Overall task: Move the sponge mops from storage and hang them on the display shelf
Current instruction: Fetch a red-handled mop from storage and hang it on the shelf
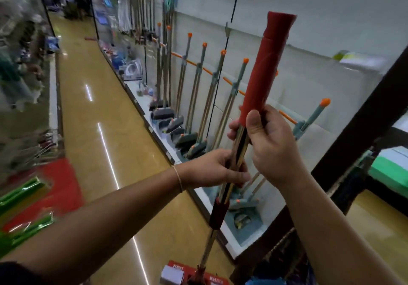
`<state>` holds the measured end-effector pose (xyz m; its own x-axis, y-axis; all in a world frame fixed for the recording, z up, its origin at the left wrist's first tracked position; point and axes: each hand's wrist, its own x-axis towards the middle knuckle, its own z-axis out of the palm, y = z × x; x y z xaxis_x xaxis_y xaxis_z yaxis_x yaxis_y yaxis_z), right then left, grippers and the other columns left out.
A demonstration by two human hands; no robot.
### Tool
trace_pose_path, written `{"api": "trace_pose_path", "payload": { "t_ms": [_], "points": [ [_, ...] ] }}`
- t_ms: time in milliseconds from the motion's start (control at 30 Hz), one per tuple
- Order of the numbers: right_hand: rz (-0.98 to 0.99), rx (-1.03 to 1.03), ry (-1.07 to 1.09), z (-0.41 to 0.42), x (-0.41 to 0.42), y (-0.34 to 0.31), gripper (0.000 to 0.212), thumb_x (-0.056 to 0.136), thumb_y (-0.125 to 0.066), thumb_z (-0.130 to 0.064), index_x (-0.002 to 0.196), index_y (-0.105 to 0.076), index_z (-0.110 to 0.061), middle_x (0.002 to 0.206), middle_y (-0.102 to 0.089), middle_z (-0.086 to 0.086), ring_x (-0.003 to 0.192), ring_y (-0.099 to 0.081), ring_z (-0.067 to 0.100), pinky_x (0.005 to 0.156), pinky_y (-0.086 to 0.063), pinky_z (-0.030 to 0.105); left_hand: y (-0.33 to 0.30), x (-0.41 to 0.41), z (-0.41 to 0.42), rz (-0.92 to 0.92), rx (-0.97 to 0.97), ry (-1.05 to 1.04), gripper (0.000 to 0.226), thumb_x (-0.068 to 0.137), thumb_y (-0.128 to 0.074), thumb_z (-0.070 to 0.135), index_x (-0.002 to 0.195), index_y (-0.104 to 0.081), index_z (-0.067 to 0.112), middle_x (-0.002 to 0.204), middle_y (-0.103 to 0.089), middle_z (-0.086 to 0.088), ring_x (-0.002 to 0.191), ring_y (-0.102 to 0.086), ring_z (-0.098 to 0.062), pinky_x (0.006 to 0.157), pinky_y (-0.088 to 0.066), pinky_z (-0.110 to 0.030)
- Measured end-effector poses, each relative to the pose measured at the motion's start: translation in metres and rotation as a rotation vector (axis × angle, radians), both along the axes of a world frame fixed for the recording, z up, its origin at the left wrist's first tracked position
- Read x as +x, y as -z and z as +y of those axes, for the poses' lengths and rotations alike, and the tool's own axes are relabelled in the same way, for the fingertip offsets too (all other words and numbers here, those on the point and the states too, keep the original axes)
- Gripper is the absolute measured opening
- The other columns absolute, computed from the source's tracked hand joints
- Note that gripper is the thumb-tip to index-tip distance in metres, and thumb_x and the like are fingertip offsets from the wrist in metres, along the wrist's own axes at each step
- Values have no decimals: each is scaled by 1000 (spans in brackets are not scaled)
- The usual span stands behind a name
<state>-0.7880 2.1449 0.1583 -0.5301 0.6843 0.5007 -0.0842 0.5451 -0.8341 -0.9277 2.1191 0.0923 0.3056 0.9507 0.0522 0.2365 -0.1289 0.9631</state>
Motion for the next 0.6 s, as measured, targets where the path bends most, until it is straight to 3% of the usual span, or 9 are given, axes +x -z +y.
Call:
{"api": "trace_pose_path", "payload": {
  "t_ms": [100, 233, 333, 400, 600],
  "points": [
    [13, -6, -18, 31, -27, -5, 37, 95, -44, -47, 111, -55, -16, 86, -67, 1, 81, -70, 22, 75, -60, 36, -1, -32, 27, 12, 10, -43, 27, 89, -69, 18, 106, -62, -2, 97, -64, -20, 98, -65, -37, 96, -50, -57],
    [42, -42, -73, 69, -65, -7, 38, 96, -42, -39, 115, -54, -8, 86, -65, 4, 81, -68, 23, 76, -59, 32, -6, -79, 63, -56, 18, -84, 34, 87, -71, 14, 110, -59, -7, 108, -62, -32, 103, -63, -41, 97, -51, -54],
    [60, -45, -124, 101, -94, -5, 39, 97, -42, -35, 114, -53, -2, 86, -64, 6, 79, -68, 23, 74, -58, 30, -5, -113, 91, -81, 14, -123, 35, 87, -71, 10, 110, -57, -12, 110, -60, -36, 106, -61, -48, 98, -45, -64],
    [74, -60, -147, 124, -115, -2, 35, 98, -44, -35, 111, -55, -5, 86, -65, 5, 82, -69, 28, 76, -59, 33, -3, -134, 109, -76, 33, -171, 34, 86, -71, 10, 108, -60, -12, 109, -63, -33, 105, -62, -44, 99, -45, -63],
    [100, -99, -288, 202, -188, 3, 23, 96, -48, -39, 105, -58, -20, 83, -69, -4, 80, -71, 18, 72, -57, 25, -2, -195, 162, -107, 37, -332, 35, 87, -70, 11, 107, -60, -15, 109, -60, -39, 106, -59, -51, 100, -43, -66]
  ]
}}
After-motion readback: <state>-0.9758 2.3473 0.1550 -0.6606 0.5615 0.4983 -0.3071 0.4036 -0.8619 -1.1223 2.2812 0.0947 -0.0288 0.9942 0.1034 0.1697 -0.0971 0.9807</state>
